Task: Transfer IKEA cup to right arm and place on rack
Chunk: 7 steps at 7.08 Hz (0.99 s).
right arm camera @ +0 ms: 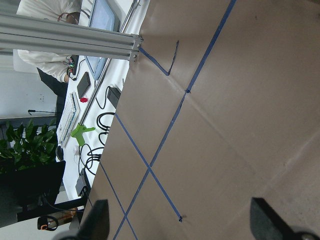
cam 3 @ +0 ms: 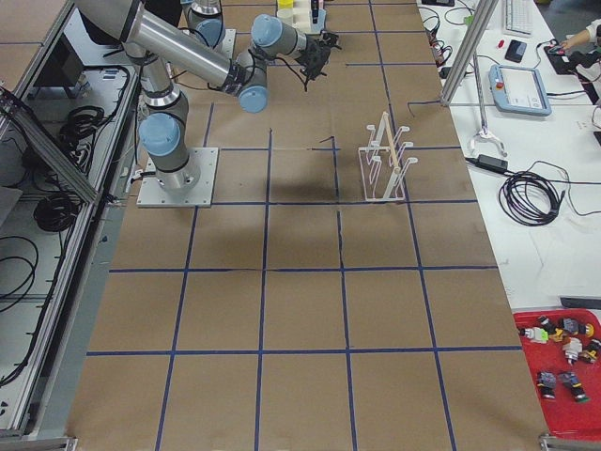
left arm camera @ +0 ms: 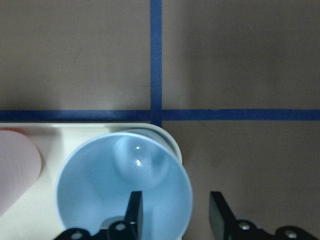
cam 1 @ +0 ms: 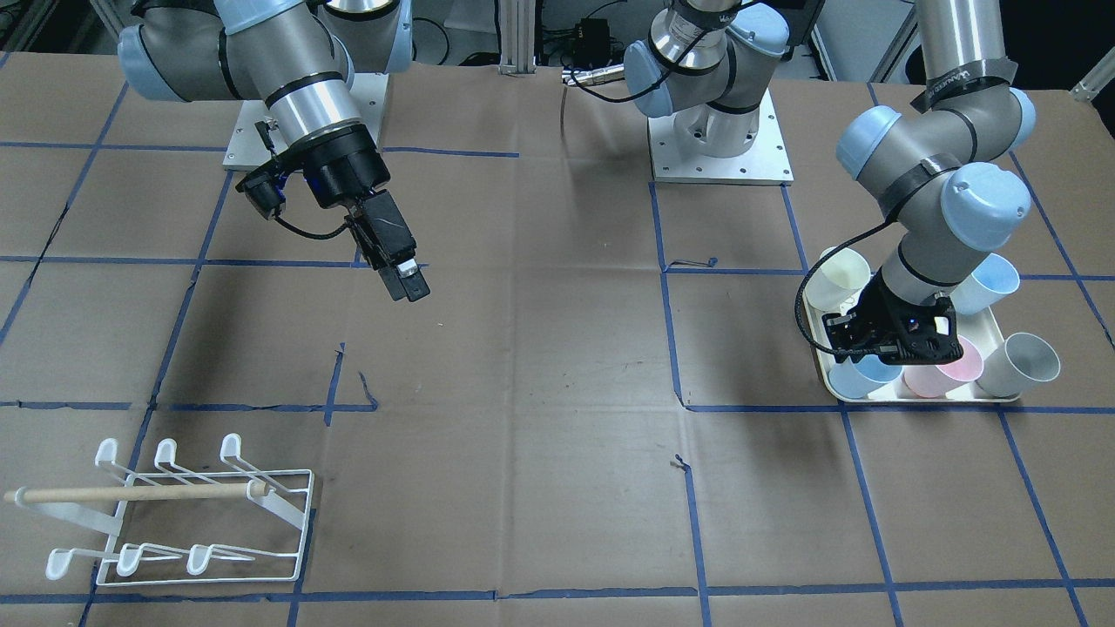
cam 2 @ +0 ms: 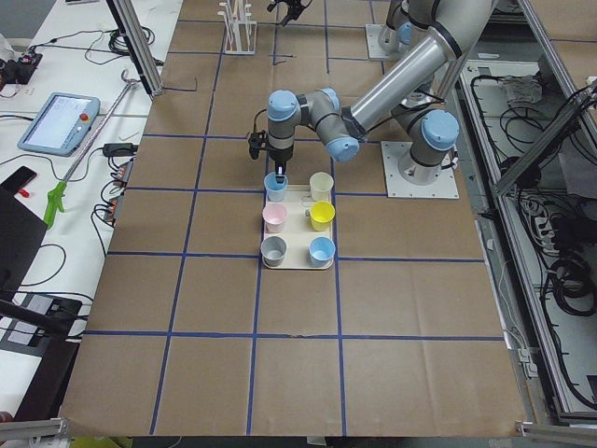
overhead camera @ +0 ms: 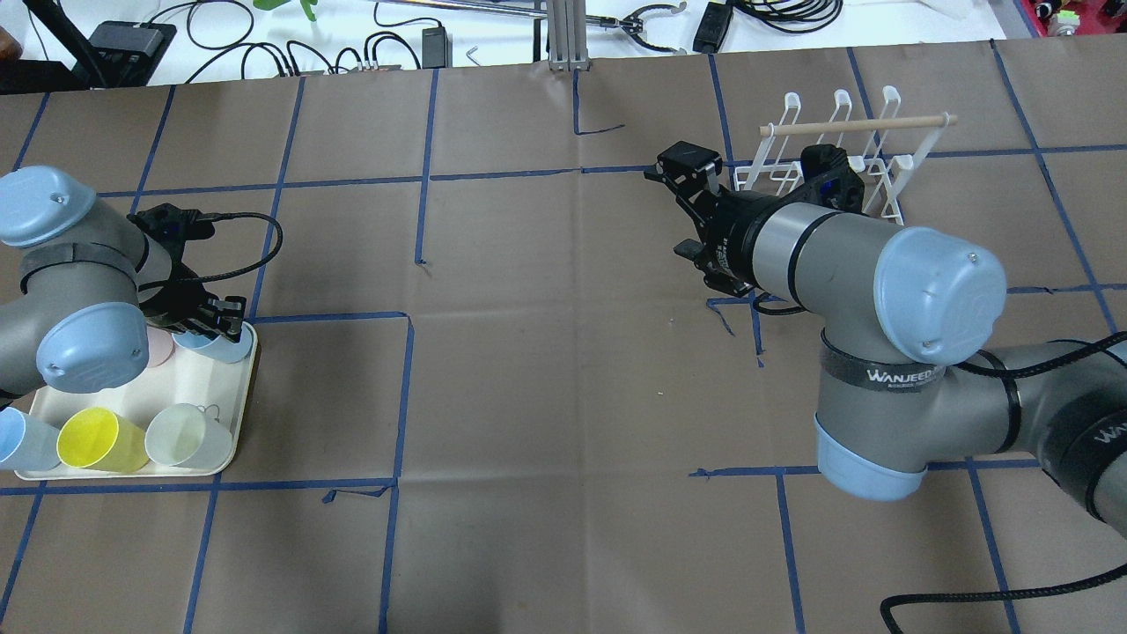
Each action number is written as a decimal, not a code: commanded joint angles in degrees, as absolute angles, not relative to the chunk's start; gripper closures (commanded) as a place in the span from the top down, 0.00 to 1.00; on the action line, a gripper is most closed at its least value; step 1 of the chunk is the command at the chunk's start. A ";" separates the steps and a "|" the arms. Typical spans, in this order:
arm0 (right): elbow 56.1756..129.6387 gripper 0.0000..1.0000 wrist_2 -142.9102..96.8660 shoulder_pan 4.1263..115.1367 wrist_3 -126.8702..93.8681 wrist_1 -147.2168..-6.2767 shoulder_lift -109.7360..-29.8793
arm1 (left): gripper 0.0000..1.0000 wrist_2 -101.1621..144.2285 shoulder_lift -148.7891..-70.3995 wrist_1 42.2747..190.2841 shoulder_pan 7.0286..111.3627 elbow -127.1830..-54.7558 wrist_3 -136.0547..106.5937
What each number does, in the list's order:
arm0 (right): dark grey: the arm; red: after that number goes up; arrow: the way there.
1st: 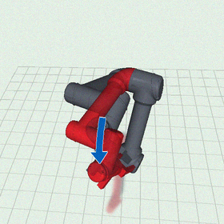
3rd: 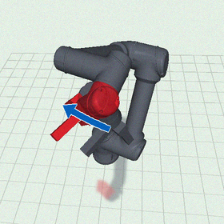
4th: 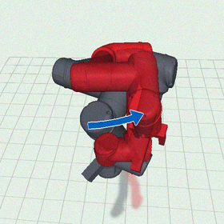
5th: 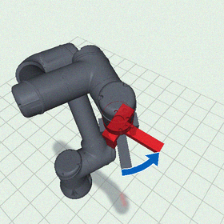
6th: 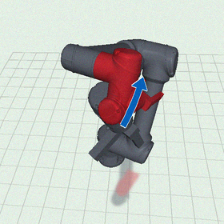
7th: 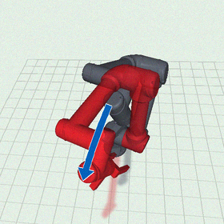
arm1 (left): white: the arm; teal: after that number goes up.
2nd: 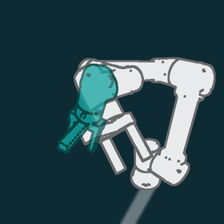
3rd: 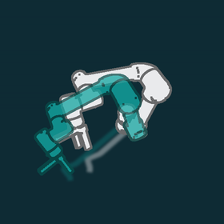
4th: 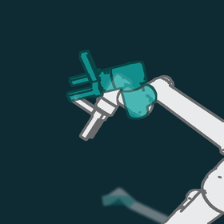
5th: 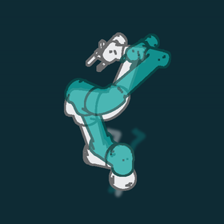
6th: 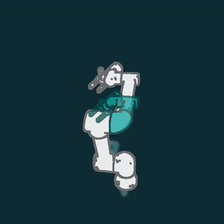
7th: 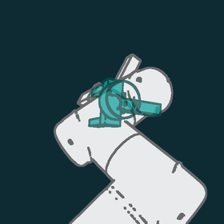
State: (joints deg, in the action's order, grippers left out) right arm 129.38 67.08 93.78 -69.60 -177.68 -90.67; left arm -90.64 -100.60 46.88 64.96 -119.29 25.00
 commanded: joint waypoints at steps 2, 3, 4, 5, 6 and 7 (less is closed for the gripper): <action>129.46 1.00 67.06 93.78 -69.61 -177.98 -90.53 | 0.00 -90.27 -98.62 51.64 65.04 -114.38 24.96; 129.38 1.00 66.97 93.78 -69.61 -178.15 -90.44 | 0.00 -90.18 -96.87 59.95 65.21 -109.04 24.70; 129.38 1.00 66.28 93.78 -69.52 -179.11 -90.35 | 0.00 -90.09 -95.46 69.95 65.48 -102.29 24.35; 129.37 1.00 64.79 93.78 -69.52 -181.56 -90.00 | 0.00 -89.91 -95.19 78.40 66.00 -96.39 24.08; 129.29 1.00 64.51 93.78 -69.61 -185.50 -88.96 | 0.00 -87.21 -95.10 84.23 66.09 -91.37 24.17; 129.29 1.00 63.90 93.87 -69.61 -188.58 -87.90 | 0.00 -82.58 -95.01 85.16 66.09 -90.10 24.78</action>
